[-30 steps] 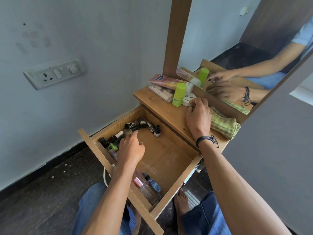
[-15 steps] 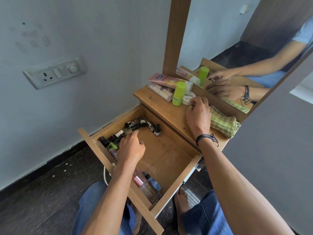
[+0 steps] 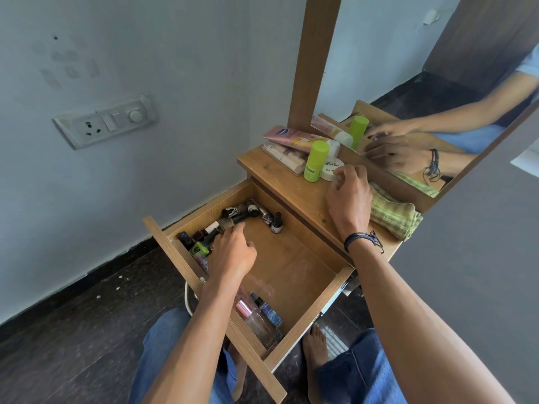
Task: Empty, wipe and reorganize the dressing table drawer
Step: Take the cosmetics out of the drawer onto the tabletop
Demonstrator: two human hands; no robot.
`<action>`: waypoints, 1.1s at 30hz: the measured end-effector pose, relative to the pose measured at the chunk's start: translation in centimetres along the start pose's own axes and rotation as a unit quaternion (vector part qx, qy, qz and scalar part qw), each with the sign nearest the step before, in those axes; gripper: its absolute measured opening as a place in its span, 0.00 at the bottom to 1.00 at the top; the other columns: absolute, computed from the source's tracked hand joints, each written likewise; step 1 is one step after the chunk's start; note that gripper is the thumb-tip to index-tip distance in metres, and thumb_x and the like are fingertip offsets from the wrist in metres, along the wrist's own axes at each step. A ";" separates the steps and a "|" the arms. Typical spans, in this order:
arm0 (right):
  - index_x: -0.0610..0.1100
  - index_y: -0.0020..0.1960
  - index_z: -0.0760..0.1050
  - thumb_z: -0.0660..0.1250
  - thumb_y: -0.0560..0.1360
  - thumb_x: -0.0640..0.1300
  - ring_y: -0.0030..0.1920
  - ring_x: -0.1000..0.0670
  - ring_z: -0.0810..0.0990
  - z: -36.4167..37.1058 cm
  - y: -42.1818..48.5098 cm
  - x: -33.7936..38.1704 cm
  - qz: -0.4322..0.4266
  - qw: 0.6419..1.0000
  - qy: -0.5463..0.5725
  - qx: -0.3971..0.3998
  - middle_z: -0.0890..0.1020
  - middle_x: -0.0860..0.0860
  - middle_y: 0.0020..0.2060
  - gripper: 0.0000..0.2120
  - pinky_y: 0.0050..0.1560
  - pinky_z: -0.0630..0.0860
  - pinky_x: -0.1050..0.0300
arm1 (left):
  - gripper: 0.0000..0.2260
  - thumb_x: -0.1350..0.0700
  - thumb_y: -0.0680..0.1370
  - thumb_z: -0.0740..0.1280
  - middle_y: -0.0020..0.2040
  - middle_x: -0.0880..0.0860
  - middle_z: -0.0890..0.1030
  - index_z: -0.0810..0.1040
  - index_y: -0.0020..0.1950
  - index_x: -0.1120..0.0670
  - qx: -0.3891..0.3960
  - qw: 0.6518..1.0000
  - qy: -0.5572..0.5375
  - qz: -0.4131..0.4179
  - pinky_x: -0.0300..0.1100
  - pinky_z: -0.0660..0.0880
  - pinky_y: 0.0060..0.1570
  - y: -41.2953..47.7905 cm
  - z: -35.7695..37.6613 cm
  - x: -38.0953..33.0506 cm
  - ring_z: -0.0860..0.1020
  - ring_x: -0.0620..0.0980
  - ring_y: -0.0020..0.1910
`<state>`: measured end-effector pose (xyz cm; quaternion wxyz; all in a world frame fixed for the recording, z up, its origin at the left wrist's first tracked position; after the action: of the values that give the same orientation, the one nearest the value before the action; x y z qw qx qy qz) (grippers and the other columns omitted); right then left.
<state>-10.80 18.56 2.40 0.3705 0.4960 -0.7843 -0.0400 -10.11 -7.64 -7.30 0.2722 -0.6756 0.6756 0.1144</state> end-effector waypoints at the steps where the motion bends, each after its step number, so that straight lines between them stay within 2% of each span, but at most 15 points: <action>1: 0.42 0.56 0.78 0.61 0.78 0.38 0.49 0.41 0.78 -0.2 0.0 0.1 -0.005 1.000 0.000 -0.008 0.77 0.45 0.55 0.09 0.43 0.67 0.55 | 0.26 0.54 0.82 0.64 0.76 0.51 0.70 0.63 0.80 0.50 0.000 1.000 0.000 0.000 0.53 0.75 0.60 -0.1 0.0 0.0 0.67 0.56 0.74; 8: 0.42 0.46 0.78 0.64 0.77 0.39 0.45 0.43 0.77 -0.9 -1.5 2.6 -0.120 0.991 -0.029 -0.050 0.80 0.47 0.45 0.05 0.37 0.73 0.52 | 0.26 0.55 0.83 0.63 0.78 0.52 0.66 0.61 0.80 0.51 0.020 0.999 0.030 -0.012 0.56 0.71 0.67 -0.5 0.1 0.2 0.62 0.57 0.77; 13: 0.41 0.45 0.79 0.65 0.76 0.36 0.40 0.45 0.77 -1.3 -4.1 5.0 -0.249 0.966 -0.008 -0.068 0.80 0.47 0.41 0.05 0.37 0.75 0.49 | 0.27 0.58 0.82 0.62 0.78 0.53 0.65 0.60 0.81 0.51 0.029 0.999 0.037 -0.005 0.56 0.69 0.69 -1.0 0.0 -0.1 0.60 0.57 0.78; 16: 0.41 0.48 0.81 0.64 0.78 0.37 0.41 0.47 0.77 -0.4 -7.0 7.5 -0.301 0.953 0.020 -0.027 0.80 0.48 0.43 0.06 0.37 0.77 0.52 | 0.27 0.58 0.82 0.63 0.77 0.53 0.66 0.61 0.81 0.52 0.034 0.999 0.037 0.000 0.55 0.69 0.67 -1.0 -0.2 -0.2 0.62 0.57 0.76; 19: 0.42 0.55 0.80 0.64 0.79 0.39 0.47 0.48 0.78 2.3 -9.5 9.0 -0.277 0.959 0.022 0.056 0.80 0.49 0.49 0.08 0.39 0.78 0.54 | 0.24 0.59 0.80 0.62 0.74 0.55 0.69 0.66 0.77 0.54 0.034 0.998 0.046 0.005 0.55 0.70 0.64 -1.2 -0.2 -0.1 0.64 0.58 0.74; 23: 0.42 0.70 0.73 0.64 0.78 0.41 0.62 0.43 0.75 7.1 -10.8 7.3 -0.185 0.964 -0.027 0.187 0.75 0.45 0.65 0.20 0.56 0.79 0.47 | 0.16 0.61 0.80 0.62 0.70 0.56 0.73 0.74 0.68 0.57 0.031 0.998 0.063 -0.008 0.56 0.73 0.63 -1.5 -0.3 0.0 0.66 0.58 0.71; 25: 0.43 0.74 0.68 0.64 0.78 0.41 0.65 0.41 0.73 8.9 -11.2 6.0 -0.149 0.957 -0.044 0.247 0.71 0.44 0.69 0.24 0.61 0.77 0.46 | 0.15 0.62 0.80 0.61 0.69 0.57 0.73 0.75 0.67 0.58 0.037 0.997 0.063 -0.007 0.56 0.73 0.63 -1.4 -0.2 -0.1 0.67 0.58 0.70; 28: 0.44 0.75 0.66 0.64 0.78 0.37 0.61 0.38 0.77 10.3 -11.6 4.9 -0.131 0.951 -0.047 0.276 0.68 0.44 0.70 0.26 0.58 0.77 0.45 | 0.16 0.63 0.80 0.61 0.70 0.57 0.73 0.75 0.68 0.59 0.042 0.997 0.062 -0.008 0.56 0.72 0.65 -1.2 -0.1 -0.1 0.65 0.59 0.72; 33: 0.45 0.74 0.69 0.62 0.79 0.35 0.59 0.37 0.78 10.7 -11.3 4.4 -0.100 0.958 0.004 0.270 0.73 0.43 0.66 0.24 0.56 0.77 0.43 | 0.19 0.63 0.80 0.61 0.73 0.58 0.71 0.72 0.72 0.59 0.043 0.998 0.051 -0.006 0.54 0.70 0.68 -1.2 0.0 0.0 0.63 0.60 0.75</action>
<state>-10.01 6.07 -7.84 0.2200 0.6535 -0.7109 0.1386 -8.98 -7.68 -7.05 0.2666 -0.6724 0.6887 0.0488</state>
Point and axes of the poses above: each hand's wrist, its own y-axis towards the middle knuckle, its own z-axis out of the palm, x = y × z, the point moved 7 cm from there along y, towards the middle knuckle
